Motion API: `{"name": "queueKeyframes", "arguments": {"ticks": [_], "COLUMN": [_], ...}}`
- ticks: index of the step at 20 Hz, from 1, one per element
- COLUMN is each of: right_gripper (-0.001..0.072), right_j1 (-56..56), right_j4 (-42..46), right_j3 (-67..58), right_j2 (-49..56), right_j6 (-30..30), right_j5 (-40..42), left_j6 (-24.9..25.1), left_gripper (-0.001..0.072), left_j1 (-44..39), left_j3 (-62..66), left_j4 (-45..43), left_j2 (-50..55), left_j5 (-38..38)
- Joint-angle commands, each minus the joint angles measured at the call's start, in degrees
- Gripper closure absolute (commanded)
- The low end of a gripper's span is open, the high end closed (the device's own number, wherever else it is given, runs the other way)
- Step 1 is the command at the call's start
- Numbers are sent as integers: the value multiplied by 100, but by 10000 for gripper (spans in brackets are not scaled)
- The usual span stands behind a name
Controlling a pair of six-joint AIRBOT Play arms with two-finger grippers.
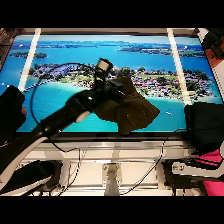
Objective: Fold the clothes and pants, and hang the long-sleeved shirts on hangers.
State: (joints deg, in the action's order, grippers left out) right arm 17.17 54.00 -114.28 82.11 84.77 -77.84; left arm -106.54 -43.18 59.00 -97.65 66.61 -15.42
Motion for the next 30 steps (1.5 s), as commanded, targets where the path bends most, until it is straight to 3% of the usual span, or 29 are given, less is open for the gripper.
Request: {"name": "queueKeyframes", "arguments": {"ticks": [1,4,9,11,12,13,14,15,21,25,27,28,29,30], "right_gripper": [692,693,693,690,645,473,292,186,157,157,157,158,164,167], "right_j1": [-2,0,-2,-2,-4,-7,-7,-7,-7,-7,-7,-7,-7,-7], "right_j4": [280,175,-831,-1335,-1309,-1276,-1311,-1331,-1377,-1537,-1631,-1631,-1624,-1617], "right_j3": [599,1821,4304,4859,4962,4990,4972,4937,4898,4898,4898,4898,4898,4898], "right_j2": [262,417,435,529,549,551,551,551,551,551,551,551,551,551], "right_j6": [-2,-142,-942,-1097,-1095,-1093,-1064,-1049,-894,-894,-894,-894,-896,-896], "right_j5": [-621,-1021,-1211,-1088,-833,-540,-354,-227,-55,-22,-22,-24,-33,-59], "left_j6": [-308,415,3082,3394,3394,3394,3394,3394,3399,3421,3418,3421,3447,3606], "left_gripper": [693,694,693,690,662,487,217,150,153,186,328,530,685,691], "left_j1": [979,1873,3692,4341,4483,4513,4476,4406,3901,3536,3434,3421,3423,3423], "left_j3": [-39,-446,-1606,-1880,-1899,-1893,-1893,-1893,-1808,-1349,-1102,-999,-911,-791], "left_j4": [-131,577,4809,6251,6518,6540,6546,6669,8277,8317,8317,8314,8317,8314], "left_j2": [-133,-136,-122,-15,92,212,354,514,1510,2055,2208,2225,2218,2214], "left_j5": [-1720,-2326,-2369,-2387,-2389,-2354,-2267,-2149,-1163,-1040,-933,-935,-940,-942]}}
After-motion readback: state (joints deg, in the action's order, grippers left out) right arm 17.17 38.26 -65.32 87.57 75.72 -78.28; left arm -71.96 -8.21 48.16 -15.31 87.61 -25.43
